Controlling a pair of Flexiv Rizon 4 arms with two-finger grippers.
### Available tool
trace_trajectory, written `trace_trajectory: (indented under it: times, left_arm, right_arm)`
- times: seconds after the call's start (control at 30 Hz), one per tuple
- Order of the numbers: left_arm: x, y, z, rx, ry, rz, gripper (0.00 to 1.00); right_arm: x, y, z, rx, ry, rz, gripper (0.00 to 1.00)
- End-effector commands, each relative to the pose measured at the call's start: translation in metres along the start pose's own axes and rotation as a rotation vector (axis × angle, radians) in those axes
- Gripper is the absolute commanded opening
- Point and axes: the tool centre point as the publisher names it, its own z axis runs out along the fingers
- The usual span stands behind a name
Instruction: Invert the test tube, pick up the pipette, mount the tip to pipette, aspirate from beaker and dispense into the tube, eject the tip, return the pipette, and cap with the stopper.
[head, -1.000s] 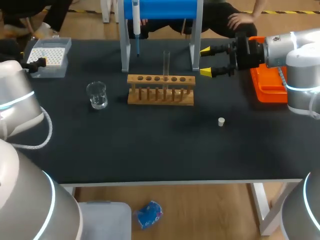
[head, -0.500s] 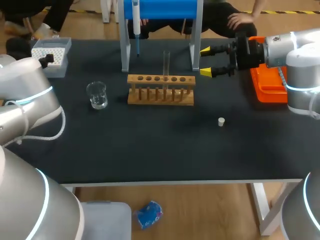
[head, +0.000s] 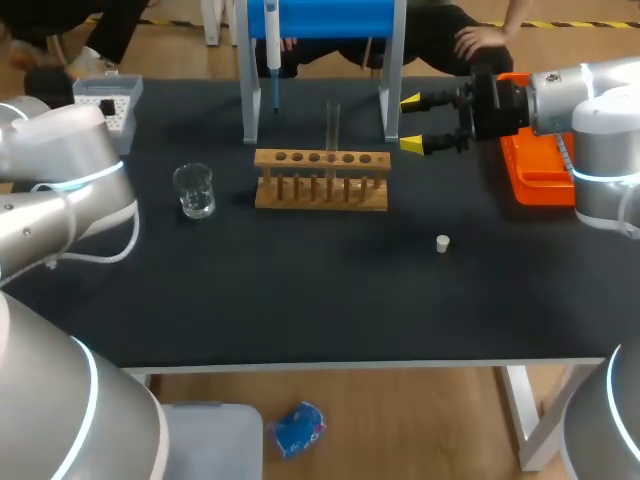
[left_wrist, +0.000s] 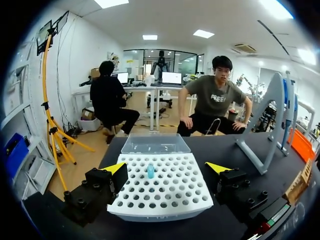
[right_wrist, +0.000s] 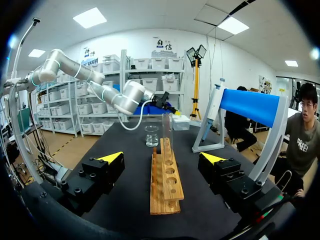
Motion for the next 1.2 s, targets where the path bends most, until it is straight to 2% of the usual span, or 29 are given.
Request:
trace_trajectory:
  times: [0.03,1.0,1.07,1.1,1.13,1.17,1.2]
  left_arm:
    - [0.000,-0.002,0.009,-0.009,-0.010,-0.004,1.00]
    - [-0.015,-0.001,0.032,-0.030,-0.024,0.014,1.00]
    - [-0.015,-0.001,0.032,-0.032,-0.027,0.014,0.96]
    - [-0.015,-0.001,0.032,-0.031,-0.028,0.013,0.87]
    - [-0.016,-0.002,0.032,-0.031,-0.029,0.013,0.71]
    - [-0.016,-0.002,0.032,-0.031,-0.031,0.012,0.67]
    - [-0.016,-0.002,0.032,-0.030,-0.031,0.012,0.53]
  right_arm:
    - [0.000,0.000,0.000,0.001,0.001,0.000,1.00]
    - [0.000,0.000,0.000,0.001,0.001,0.000,1.00]
    - [0.000,0.000,0.000,0.001,0.001,0.000,1.00]
    - [0.000,0.000,0.000,0.001,0.001,0.000,1.00]
    - [0.000,0.000,0.000,0.001,0.001,0.000,1.00]
    - [0.000,0.000,0.000,0.001,0.001,0.000,1.00]
    - [0.000,0.000,0.000,0.001,0.001,0.000,1.00]
